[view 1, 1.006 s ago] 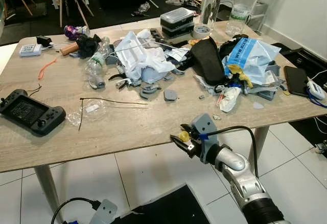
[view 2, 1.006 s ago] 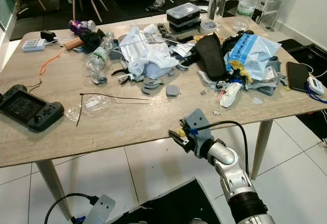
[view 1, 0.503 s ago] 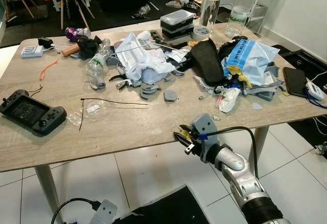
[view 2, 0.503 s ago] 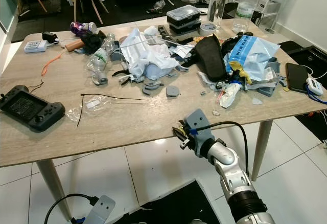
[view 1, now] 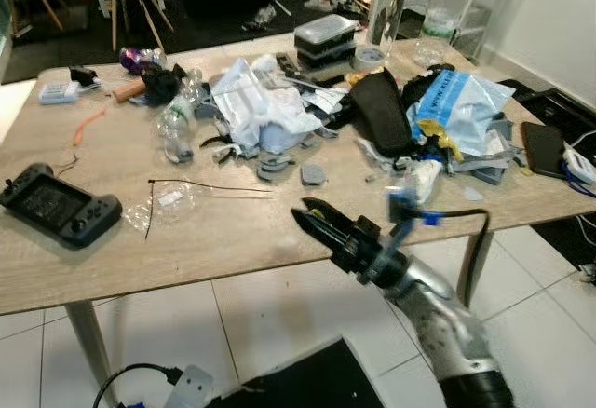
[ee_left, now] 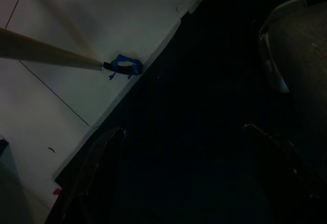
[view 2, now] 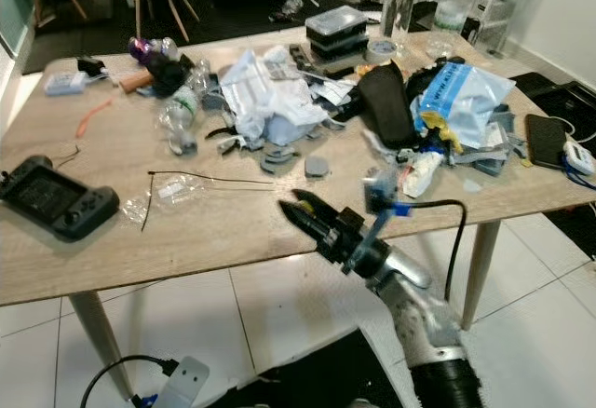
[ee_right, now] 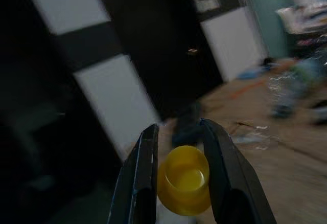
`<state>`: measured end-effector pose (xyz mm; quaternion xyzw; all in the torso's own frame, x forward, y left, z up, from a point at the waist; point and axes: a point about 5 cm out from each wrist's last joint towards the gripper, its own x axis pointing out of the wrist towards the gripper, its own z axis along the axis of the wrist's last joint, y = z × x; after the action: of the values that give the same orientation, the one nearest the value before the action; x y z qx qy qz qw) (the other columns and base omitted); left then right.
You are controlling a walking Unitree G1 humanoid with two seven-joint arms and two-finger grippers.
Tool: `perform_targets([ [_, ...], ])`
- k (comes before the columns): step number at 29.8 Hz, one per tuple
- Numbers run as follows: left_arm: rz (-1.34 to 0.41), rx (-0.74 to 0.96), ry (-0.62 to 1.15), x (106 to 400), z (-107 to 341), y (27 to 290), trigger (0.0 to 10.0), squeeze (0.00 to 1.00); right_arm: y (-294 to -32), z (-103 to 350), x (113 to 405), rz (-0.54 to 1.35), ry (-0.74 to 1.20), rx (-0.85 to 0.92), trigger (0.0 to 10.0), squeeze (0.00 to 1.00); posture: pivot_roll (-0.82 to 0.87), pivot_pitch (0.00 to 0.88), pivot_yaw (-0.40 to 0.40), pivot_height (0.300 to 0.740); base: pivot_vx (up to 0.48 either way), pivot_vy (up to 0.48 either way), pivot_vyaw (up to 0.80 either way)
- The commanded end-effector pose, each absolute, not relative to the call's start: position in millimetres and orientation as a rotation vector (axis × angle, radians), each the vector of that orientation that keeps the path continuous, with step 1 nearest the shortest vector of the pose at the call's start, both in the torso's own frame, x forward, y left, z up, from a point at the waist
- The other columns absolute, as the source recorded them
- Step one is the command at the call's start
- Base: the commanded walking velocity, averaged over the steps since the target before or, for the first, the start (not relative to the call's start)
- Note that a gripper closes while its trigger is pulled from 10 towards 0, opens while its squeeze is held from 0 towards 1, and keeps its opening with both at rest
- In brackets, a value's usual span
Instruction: Picking trash to rubbish bin
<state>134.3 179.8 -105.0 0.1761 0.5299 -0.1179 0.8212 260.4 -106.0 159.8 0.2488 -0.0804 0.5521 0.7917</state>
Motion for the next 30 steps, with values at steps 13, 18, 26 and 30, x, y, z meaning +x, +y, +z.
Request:
perform_targets([
  [13,-0.235,0.327,1.187,117,-111,176,10.0,0.00,-120,90,209,1.413,0.379,0.414,10.0,0.00,0.00,0.092,0.011,0.740,0.000,0.000,0.00],
  [18,-0.232,0.327,1.189,117,-111,176,10.0,0.00,-135,52,221,1.192,0.516,0.195,10.0,0.00,0.00,0.092,0.011,0.740,0.000,0.000,0.00],
  [26,-0.239,0.337,1.192,116,-112,176,10.0,0.00,-184,-28,221,0.652,0.841,-0.127,10.0,0.00,0.00,0.093,0.010,0.740,-0.253,0.000,0.00],
  [30,-0.241,0.338,1.193,116,-112,175,10.0,0.00,-194,-46,206,0.600,0.923,-0.224,10.0,0.00,0.00,0.093,0.010,0.740,-0.332,0.000,0.00],
])
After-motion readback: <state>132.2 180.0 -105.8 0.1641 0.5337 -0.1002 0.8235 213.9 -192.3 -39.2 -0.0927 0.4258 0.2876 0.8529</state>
